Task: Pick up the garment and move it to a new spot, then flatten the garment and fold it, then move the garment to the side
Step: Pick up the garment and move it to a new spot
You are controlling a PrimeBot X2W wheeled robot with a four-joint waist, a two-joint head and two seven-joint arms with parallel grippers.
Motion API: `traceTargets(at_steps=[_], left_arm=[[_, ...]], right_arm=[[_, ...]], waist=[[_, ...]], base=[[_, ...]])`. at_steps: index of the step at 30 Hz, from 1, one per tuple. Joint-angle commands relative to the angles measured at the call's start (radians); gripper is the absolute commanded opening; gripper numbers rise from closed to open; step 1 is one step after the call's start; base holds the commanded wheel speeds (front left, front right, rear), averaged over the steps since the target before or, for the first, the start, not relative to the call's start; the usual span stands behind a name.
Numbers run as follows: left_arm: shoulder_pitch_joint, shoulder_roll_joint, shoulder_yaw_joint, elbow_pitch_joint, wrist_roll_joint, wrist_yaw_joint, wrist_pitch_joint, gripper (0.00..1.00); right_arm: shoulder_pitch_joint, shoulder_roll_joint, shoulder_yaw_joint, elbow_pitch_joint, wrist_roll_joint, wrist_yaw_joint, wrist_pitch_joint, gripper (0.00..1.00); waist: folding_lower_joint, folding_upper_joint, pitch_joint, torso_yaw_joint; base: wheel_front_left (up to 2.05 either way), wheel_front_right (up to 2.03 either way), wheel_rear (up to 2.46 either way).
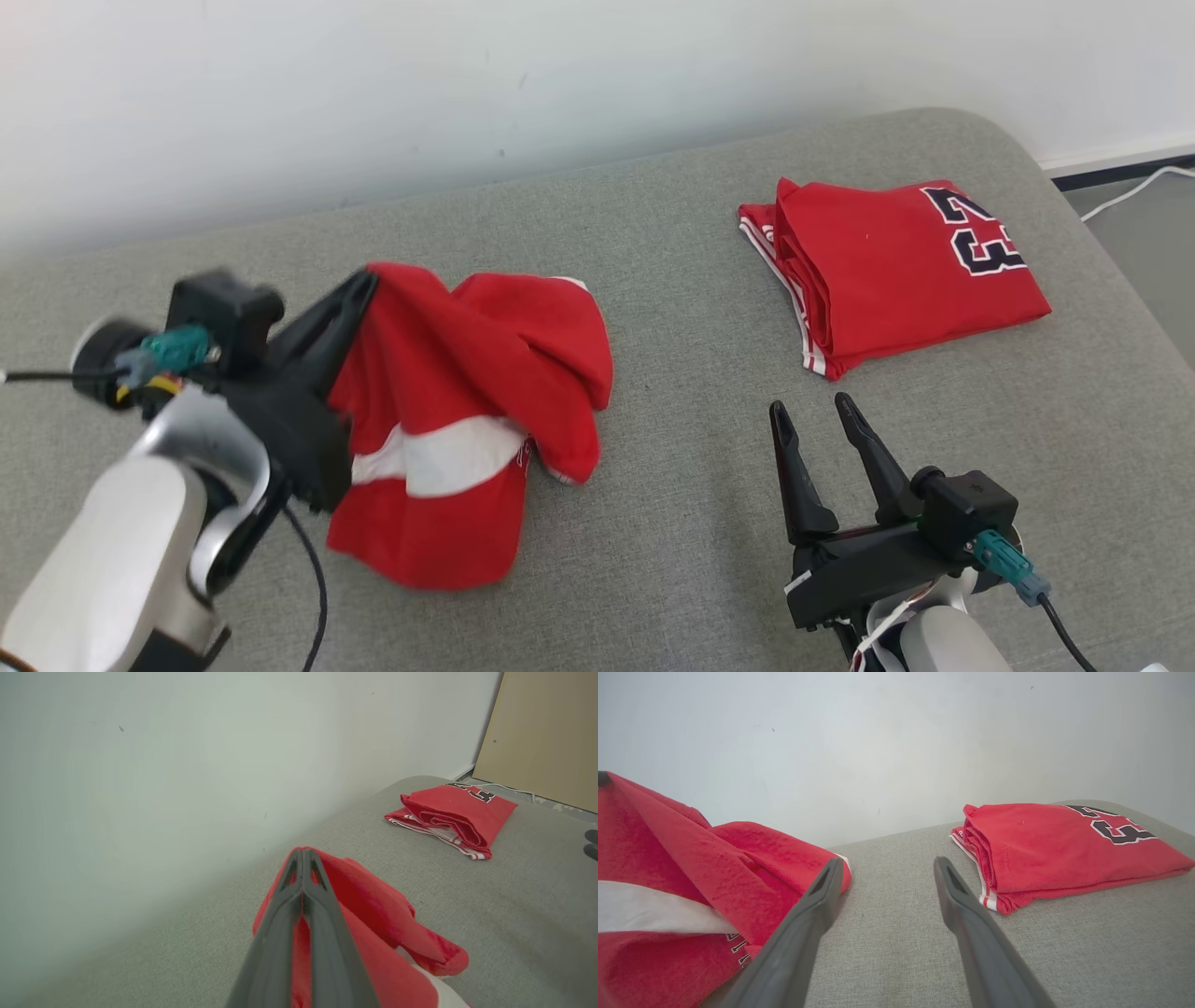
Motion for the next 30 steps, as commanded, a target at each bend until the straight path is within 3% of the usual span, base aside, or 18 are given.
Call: traceTargets(at_steps=[1,12,13,14,15,16,30], left_arm=[[0.027,0.006,0.005,0.010,-0.019,0.006,-0.007,0.00],[0.147,-0.023,0.020,0.157,-0.070,0.002,-0.139,0.00],[0.147,-0.027,0.019,0.169,-0.069,0.001,-0.152,0.07],[0.148,-0.029,0.018,0.180,-0.066,0.000,-0.167,0.38],[0.150,-0.033,0.019,0.189,-0.066,0.004,-0.181,0.79],[0.154,-0.037,0.020,0.197,-0.068,0.005,-0.193,1.00],[0.320,-0.081,0.051,0.118,-0.095,0.073,-0.352,1.00]], right_arm=[[0.008,0.002,0.001,0.003,0.000,0.000,-0.002,1.00],[-0.005,-0.001,0.002,0.015,-0.002,0.000,-0.002,1.00],[-0.006,0.000,0.003,0.016,-0.001,0.000,-0.002,1.00],[-0.008,0.000,0.002,0.018,-0.001,0.000,-0.002,1.00],[-0.008,-0.001,0.003,0.018,0.000,0.000,-0.002,1.00],[-0.007,-0.001,0.003,0.020,0.000,0.000,-0.002,1.00],[0.028,-0.011,-0.016,0.011,-0.002,0.000,-0.002,1.00]], waist=[[-0.0001,0.0000,0.002,0.001],[-0.0001,0.0000,0.016,0.015],[-0.0001,0.0000,0.016,0.017],[-0.0001,0.0000,0.015,0.020],[-0.0001,0.0000,0.014,0.021],[-0.0001,0.0000,0.012,0.024],[-0.0001,0.0000,-0.009,0.070]], base=[[0.00,0.00,0.00],[0.00,0.00,0.00],[0.00,0.00,0.00],[0.00,0.00,0.00],[0.00,0.00,0.00],[0.00,0.00,0.00],[0.00,0.00,0.00]])
